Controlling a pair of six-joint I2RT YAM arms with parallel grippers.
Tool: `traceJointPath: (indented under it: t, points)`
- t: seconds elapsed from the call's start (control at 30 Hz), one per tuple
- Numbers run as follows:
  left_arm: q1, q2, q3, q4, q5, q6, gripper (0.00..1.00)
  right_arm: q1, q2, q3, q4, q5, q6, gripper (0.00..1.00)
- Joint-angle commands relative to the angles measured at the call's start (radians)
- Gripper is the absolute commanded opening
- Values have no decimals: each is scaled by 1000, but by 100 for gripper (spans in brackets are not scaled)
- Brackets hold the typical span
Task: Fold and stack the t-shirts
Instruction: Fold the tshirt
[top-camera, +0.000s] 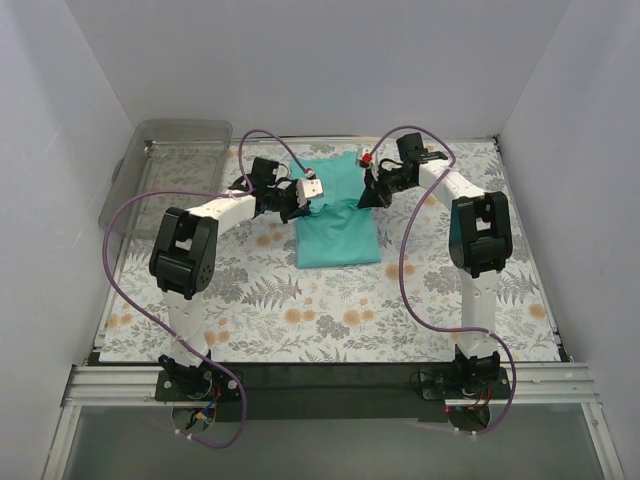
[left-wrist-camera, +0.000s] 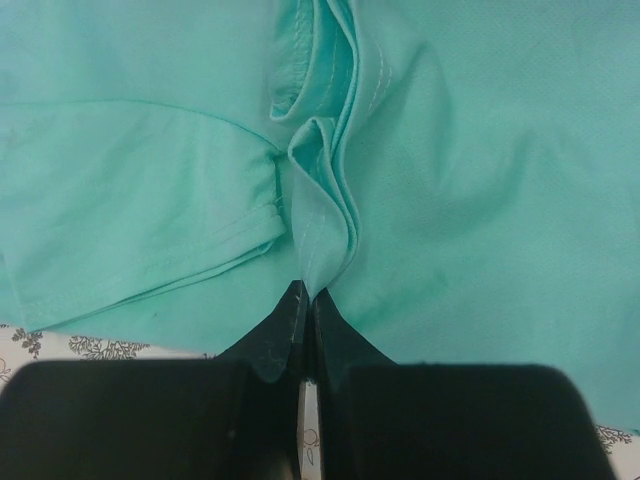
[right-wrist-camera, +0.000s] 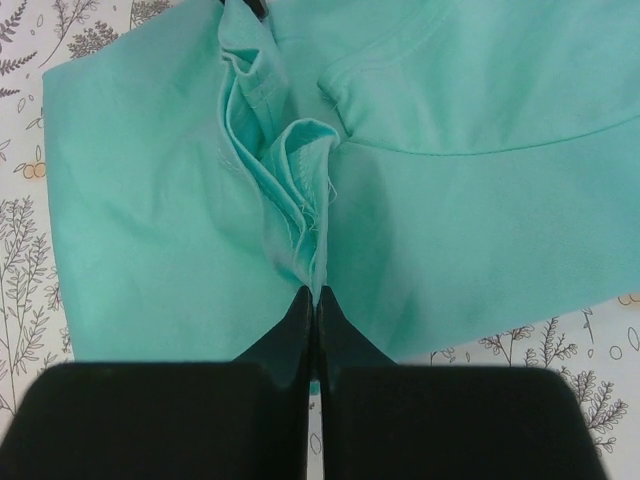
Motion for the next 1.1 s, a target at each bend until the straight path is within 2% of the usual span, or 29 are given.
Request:
traceJointPath:
  t: [0.0,0.13,0.2,0.27,0.3,0.33,0.4,0.43,0.47,0.53,0.63,0.67,0.7,0.73,0.77,0.83,0.87,0.93,0.97,1.07]
  points:
    - [9,-2,40,15,0,-1,0,-3,31,57,-1,5,38,1]
    - [9,15,55,15,-8,-10,0,-3,48,72,11,21,73,9]
    - [9,27,61,16,-13,-30,2,-3,51,79,31,38,130,25]
    - [9,32,64,47,-34,-62,14,-3,50,82,81,69,185,39]
    - [9,32,66,64,-46,-82,22,-3,36,74,108,84,261,41]
    - [9,29,69,106,-62,-146,34,-3,25,66,137,121,312,43]
    - [9,18,70,148,-100,-191,40,-3,-8,30,278,178,406,47]
    - [9,0,69,176,-123,-256,47,-3,-50,-12,343,272,534,50]
    - [11,-11,61,218,-147,-283,67,-2,-64,-12,371,308,570,52]
    - [11,-51,49,327,-224,-365,70,-3,-97,-12,401,383,648,52]
    - [11,-97,46,368,-293,-465,72,-3,-142,-29,412,373,696,47]
    - [11,-132,40,363,-289,-549,73,-3,-153,-59,410,341,679,38]
    - [9,-148,37,352,-275,-600,73,-6,-179,-85,405,291,653,32]
    - [9,-162,37,334,-207,-633,72,-8,-188,-114,398,134,612,27]
    - [11,-177,37,285,-171,-694,71,-9,-199,-171,395,49,546,22]
    - [9,-180,37,193,-49,-751,63,-6,-190,-201,364,-97,523,19]
    - [9,-179,37,167,-11,-766,58,0,-173,-193,337,-116,498,18]
    - [11,-168,11,122,64,-809,47,6,-121,-161,280,-116,478,13]
    - [9,-165,-8,124,105,-820,44,8,-107,-153,255,-110,477,8]
    - [4,-148,-75,131,119,-832,36,12,-62,-141,237,-75,488,4]
